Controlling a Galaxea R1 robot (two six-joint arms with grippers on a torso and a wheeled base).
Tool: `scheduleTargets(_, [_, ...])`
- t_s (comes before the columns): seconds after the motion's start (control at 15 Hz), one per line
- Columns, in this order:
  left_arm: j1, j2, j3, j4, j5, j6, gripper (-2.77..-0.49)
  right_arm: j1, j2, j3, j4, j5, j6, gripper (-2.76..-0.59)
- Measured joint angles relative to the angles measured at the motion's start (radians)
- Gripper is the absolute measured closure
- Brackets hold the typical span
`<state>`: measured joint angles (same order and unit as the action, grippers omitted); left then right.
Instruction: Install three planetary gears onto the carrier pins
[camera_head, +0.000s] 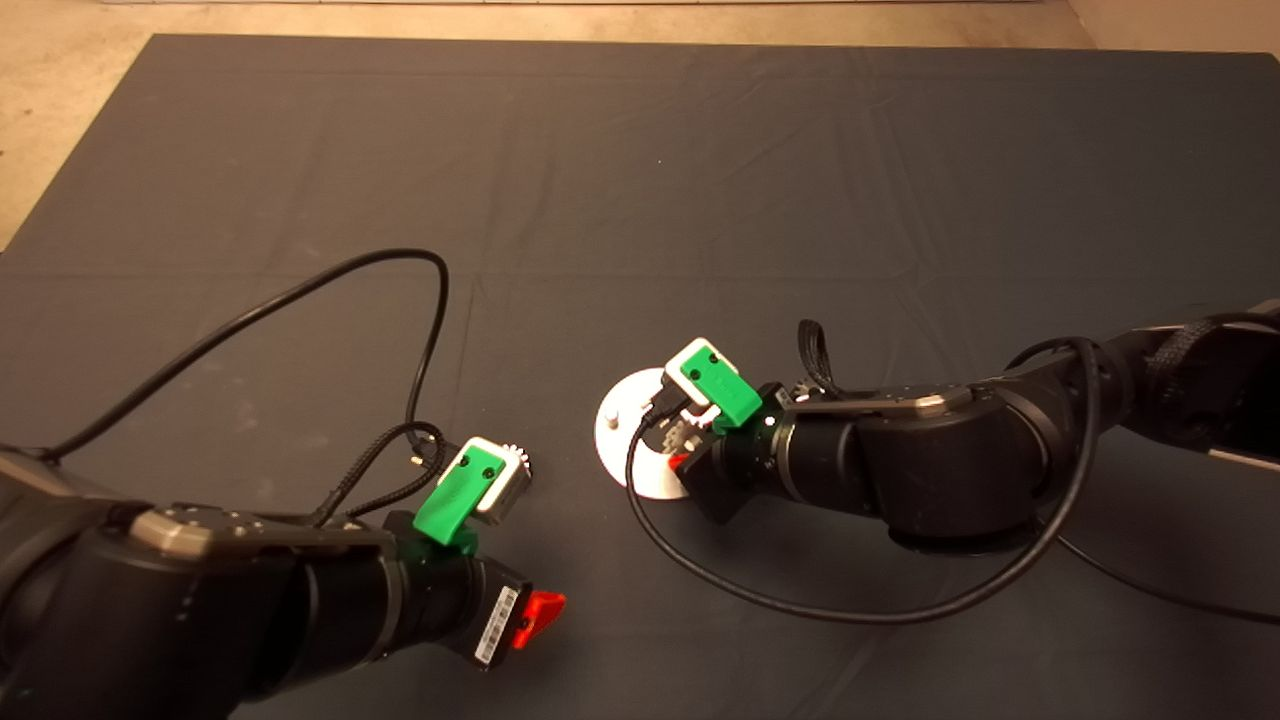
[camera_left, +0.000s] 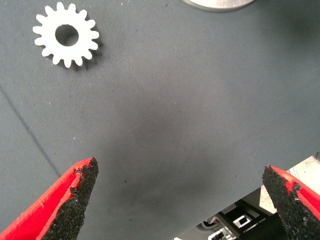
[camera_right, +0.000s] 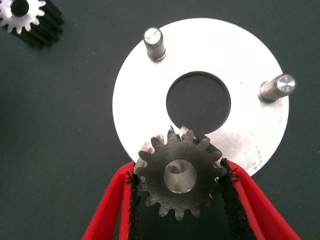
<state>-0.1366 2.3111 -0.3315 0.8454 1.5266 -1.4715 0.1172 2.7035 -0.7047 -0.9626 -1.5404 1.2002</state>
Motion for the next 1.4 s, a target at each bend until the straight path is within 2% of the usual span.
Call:
scheduleTargets(0.2, [0.000,0.002,0.000,0.000,0.000,0.000,-2.37,0.005,0.001,0.000,0.029,0.000,-0.003,-0.92])
scheduleTargets(0.4, [0.000,0.002,0.000,0.000,0.000,0.000,-2.37,0.014,0.002,0.000,0.043,0.000,-0.003,-0.92])
scheduleTargets(1.4, [0.000,0.002,0.000,0.001,0.000,0.000,-2.37,0.014,0.006,0.000,0.066,0.000,-0.016,-0.92])
